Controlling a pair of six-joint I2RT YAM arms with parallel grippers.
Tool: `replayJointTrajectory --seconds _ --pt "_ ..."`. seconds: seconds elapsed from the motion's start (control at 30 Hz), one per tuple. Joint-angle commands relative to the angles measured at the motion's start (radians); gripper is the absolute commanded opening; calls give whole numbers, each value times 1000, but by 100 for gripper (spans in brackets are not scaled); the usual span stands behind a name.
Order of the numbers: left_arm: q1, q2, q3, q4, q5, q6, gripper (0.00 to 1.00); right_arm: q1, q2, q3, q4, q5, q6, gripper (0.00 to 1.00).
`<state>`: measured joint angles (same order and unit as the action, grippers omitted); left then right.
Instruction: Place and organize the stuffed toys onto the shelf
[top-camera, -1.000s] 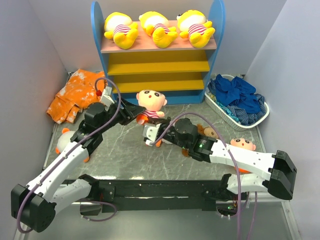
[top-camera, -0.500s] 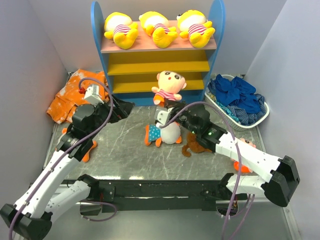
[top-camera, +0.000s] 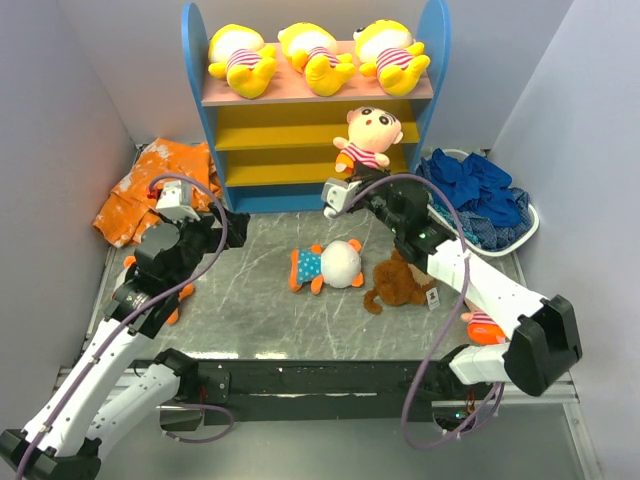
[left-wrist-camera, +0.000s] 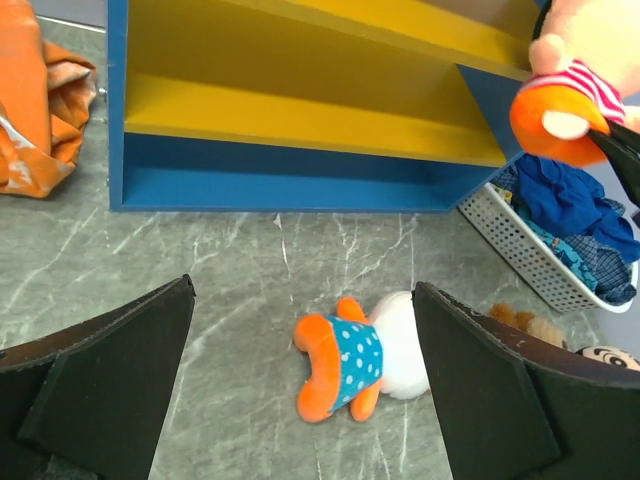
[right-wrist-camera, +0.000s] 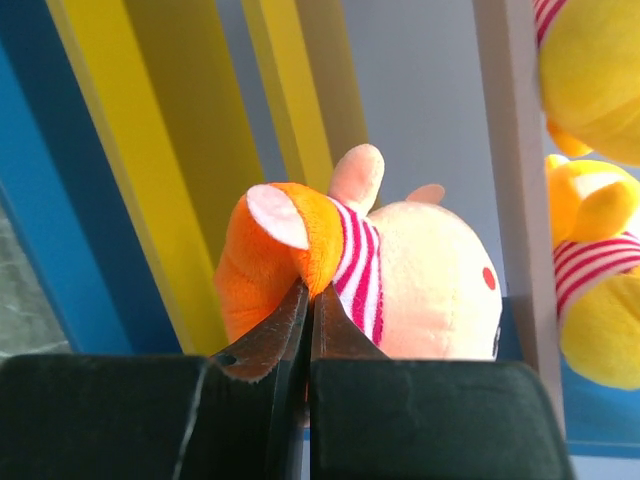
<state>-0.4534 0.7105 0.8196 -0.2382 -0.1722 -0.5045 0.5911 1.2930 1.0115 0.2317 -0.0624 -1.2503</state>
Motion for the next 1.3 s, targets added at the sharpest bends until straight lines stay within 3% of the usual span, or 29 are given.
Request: replayJointTrajectory --seconds 0.0,0.3,0.43,0.47,0.57,0.73,1.1,1.17,1.23,1.27 --pt "-4 -20 -4 28 7 52 96 -42 49 87 81 -66 -46 0" --pt "-4 -86 -33 59 -7 66 96 -108 150 150 125 -109 -70 1" --pt "-4 -92 -37 60 -6 72 96 -122 167 157 161 -109 -74 13" --pt "-4 -89 -39 59 -4 78 96 -125 172 165 159 -109 -69 21" --pt "-4 -79 -30 47 -10 78 96 -143 180 196 97 -117 -63 34" --pt "-4 -75 -33 50 7 73 96 -166 183 183 152 -91 -64 39" --pt "-4 -78 -37 60 14 72 97 -203 196 150 258 -56 -32 40" --pt "-4 -80 -39 60 16 70 96 -208 203 145 270 -44 -31 45" --pt "-4 -80 -37 60 14 66 96 -208 201 138 302 -43 -21 57" --pt "-4 -82 -40 62 16 64 96 -209 200 141 302 -47 -17 57"
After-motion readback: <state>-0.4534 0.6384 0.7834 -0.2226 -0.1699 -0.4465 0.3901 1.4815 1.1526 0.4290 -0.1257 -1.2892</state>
